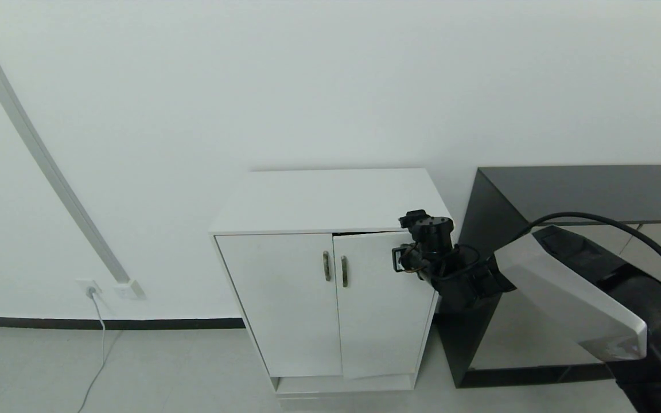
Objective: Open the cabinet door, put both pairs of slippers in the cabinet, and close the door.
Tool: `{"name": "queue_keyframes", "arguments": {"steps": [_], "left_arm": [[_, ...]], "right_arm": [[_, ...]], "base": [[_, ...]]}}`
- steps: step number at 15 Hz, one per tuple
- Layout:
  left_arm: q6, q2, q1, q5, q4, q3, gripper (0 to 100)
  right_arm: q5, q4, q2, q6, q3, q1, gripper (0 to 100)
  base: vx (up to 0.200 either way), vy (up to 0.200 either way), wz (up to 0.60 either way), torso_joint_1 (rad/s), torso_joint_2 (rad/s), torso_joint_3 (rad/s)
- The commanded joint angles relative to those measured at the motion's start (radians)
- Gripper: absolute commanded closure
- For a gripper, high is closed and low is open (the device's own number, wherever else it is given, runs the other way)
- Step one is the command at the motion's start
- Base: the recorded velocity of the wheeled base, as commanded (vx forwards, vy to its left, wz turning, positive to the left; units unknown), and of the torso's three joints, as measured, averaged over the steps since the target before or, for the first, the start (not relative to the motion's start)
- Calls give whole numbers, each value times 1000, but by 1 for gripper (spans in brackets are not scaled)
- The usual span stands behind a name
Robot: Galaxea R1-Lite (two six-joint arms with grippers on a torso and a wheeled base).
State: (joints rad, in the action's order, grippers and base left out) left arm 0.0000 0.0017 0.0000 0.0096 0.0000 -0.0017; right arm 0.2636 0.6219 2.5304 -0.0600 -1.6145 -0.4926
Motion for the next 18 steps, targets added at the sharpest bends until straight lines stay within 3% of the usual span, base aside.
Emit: {"name": "queue_keyframes", "arguments": {"steps": [1,14,18], "left_arm": [[0,0,0,0,0,0,100],[0,0,0,1,0,0,100],[0,0,0,1,0,0,100]], "right_arm": [[0,-7,13,0,-27,0,100],[0,-31,37,0,-84,3,100],[0,-21,-18,-6,-2,-3,100]], "base": [[0,0,0,0,0,0],[0,0,0,0,0,0],[0,0,0,0,0,0]]}}
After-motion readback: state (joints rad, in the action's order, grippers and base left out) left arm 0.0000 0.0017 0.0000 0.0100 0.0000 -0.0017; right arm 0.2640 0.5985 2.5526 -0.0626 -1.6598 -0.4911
